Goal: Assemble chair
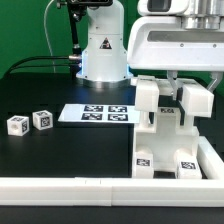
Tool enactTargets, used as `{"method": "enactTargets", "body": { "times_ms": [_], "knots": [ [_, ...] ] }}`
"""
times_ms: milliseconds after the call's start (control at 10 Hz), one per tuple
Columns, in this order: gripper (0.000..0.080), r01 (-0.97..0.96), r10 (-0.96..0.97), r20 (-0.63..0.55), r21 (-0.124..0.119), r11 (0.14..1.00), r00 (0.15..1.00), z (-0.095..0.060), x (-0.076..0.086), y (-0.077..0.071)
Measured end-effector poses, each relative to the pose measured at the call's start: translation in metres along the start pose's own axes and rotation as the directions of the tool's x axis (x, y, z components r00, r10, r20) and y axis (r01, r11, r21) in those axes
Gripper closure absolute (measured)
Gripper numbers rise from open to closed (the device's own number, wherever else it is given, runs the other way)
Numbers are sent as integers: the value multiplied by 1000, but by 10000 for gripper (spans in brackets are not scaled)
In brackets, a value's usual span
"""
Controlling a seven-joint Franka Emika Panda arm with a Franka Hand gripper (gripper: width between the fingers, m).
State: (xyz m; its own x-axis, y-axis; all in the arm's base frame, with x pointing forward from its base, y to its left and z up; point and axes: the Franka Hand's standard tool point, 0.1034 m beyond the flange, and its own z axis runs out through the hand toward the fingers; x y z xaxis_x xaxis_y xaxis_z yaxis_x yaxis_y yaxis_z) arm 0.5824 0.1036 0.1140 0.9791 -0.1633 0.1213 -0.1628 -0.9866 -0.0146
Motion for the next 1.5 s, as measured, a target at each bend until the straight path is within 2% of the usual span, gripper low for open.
{"method": "enactTargets", "body": {
  "times_ms": [300, 500, 900, 1000, 1200, 1300, 1500],
  "knots": [
    [515, -38, 38, 1, -3, 999, 999, 14, 2, 6],
    [515, -36, 36, -29, -2, 999, 999, 16, 9, 6],
    [514, -31, 31, -33, -3, 1000, 999, 16, 13, 9],
    [514, -37, 37, -41, -4, 999, 998, 16, 20, 12],
    [200, -42, 42, -43, -5, 999, 998, 16, 22, 14],
    [165, -44, 44, -43, -6, 999, 998, 17, 22, 16],
    [153, -44, 44, -43, -6, 999, 998, 17, 22, 15]
  ]
}}
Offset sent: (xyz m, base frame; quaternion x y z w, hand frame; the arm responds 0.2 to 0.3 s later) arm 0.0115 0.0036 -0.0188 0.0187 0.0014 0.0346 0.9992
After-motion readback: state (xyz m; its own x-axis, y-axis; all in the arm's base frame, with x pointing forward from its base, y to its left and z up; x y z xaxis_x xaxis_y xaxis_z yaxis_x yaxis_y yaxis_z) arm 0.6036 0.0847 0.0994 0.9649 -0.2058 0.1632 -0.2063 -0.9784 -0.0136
